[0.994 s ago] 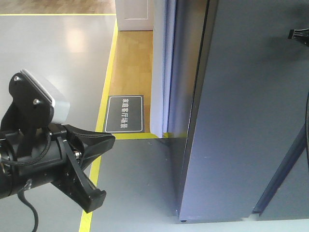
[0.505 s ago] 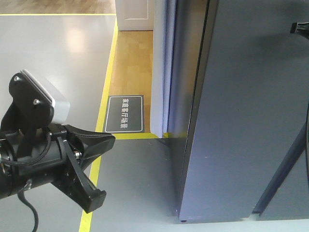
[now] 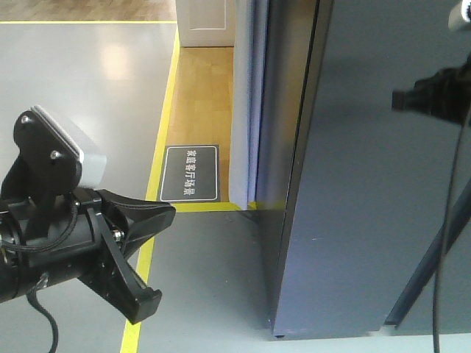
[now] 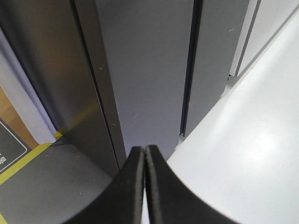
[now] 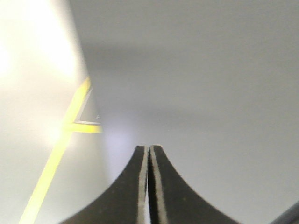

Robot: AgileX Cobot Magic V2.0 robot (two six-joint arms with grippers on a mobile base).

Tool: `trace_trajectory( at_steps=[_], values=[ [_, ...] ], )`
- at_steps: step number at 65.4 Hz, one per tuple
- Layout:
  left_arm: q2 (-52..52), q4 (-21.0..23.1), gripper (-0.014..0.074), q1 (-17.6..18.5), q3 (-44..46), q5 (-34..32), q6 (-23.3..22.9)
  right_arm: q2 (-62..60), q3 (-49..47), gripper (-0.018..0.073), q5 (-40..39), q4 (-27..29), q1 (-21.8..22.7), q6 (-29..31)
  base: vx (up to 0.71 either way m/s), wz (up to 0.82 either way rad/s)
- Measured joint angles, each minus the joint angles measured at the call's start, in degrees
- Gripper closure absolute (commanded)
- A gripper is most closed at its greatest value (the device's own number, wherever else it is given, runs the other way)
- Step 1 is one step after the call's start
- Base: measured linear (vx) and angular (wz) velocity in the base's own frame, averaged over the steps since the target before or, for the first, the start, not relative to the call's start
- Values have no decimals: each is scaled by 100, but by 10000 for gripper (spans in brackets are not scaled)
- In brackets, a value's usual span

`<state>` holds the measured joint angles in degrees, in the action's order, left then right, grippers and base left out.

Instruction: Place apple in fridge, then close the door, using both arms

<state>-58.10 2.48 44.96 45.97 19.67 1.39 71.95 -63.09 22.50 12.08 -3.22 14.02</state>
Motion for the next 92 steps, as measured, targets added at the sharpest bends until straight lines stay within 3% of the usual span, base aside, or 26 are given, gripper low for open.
trace_trajectory(
  at_steps=[14,31,36,58,92],
  values=[
    [0,0,602,0,0,0,0,-1302,849,561,790,-257,-238,-337,0,0],
    [0,0,602,0,0,0,0,-2969,1702,561,2162,-1654,-238,-1445,0,0],
    [0,0,602,0,0,0,0,-3365,1876,561,2507,-1828,-238,-1626,0,0],
    [0,0,602,0,0,0,0,-4538,2463,561,3332,-1849,-238,-1713,0,0],
    [2,0,602,0,-96,-17,0,-4674,2467,561,3671,-1819,-238,-1785,0,0]
  ],
)
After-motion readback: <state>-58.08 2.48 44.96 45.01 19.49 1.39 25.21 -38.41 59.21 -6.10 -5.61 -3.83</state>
